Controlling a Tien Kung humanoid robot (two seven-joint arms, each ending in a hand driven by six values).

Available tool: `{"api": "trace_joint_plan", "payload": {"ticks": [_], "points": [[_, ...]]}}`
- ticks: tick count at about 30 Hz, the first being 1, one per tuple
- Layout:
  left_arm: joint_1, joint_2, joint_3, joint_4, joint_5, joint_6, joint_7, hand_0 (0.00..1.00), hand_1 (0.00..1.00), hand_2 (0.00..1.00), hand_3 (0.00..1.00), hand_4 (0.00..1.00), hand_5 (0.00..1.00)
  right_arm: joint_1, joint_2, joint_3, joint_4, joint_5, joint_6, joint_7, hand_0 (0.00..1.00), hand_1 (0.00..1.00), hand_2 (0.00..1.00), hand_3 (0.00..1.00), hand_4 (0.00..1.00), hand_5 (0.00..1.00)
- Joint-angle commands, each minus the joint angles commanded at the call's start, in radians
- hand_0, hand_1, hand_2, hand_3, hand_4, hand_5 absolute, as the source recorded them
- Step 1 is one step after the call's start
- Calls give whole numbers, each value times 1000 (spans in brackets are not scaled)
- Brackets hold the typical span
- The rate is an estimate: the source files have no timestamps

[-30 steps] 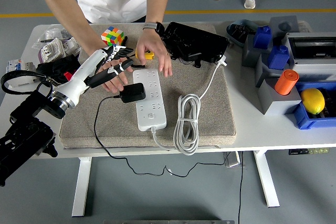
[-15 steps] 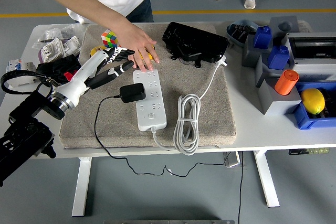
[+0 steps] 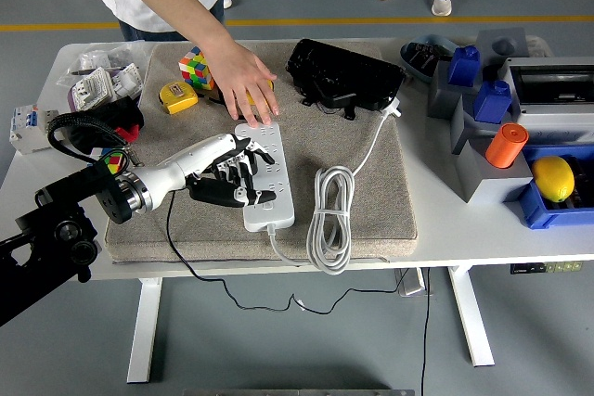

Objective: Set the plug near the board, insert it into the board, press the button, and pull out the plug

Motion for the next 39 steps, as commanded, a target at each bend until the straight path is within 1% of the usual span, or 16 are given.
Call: {"api": "trace_joint_plan", "payload": {"ticks": [1,2,6,8,11,14,21,28,39], "points": [[-7,0,10,1,-3,-10,12,77,176,259,808,802,2,0,0,0,0,0,0,0,711,715,702,598,998,607],[-11,0,17,3,-4,-18,24,51,101,208,830,826,2,0,0,0,0,1,0,0,711,715,702,599,998,607],[-40,-4,54,15,3,-70,94,51,101,208,830,826,2,2,0,-1,0,1,0,0,711,715,702,599,998,607],[-55,-5,73,22,8,-87,122,45,98,193,835,822,2,3,0,1,0,0,0,0,710,714,702,599,998,607],[-72,-7,97,30,14,-100,141,45,98,193,835,822,2,4,-1,2,1,0,0,0,710,714,702,599,998,607],[-81,-9,111,37,15,-107,149,39,105,199,832,814,2,4,-1,2,0,1,0,1,710,714,702,599,998,607],[-96,-19,142,57,15,-105,145,39,104,198,832,813,2,3,-2,-3,2,-1,0,1,711,714,701,599,998,607],[-111,-40,168,87,19,-107,155,39,103,195,832,813,2,4,-2,-4,2,-2,0,1,710,715,701,599,998,607],[-136,-63,192,127,30,-104,167,38,98,190,833,812,2,7,-5,-7,2,-1,0,1,711,715,702,598,998,604]]}}
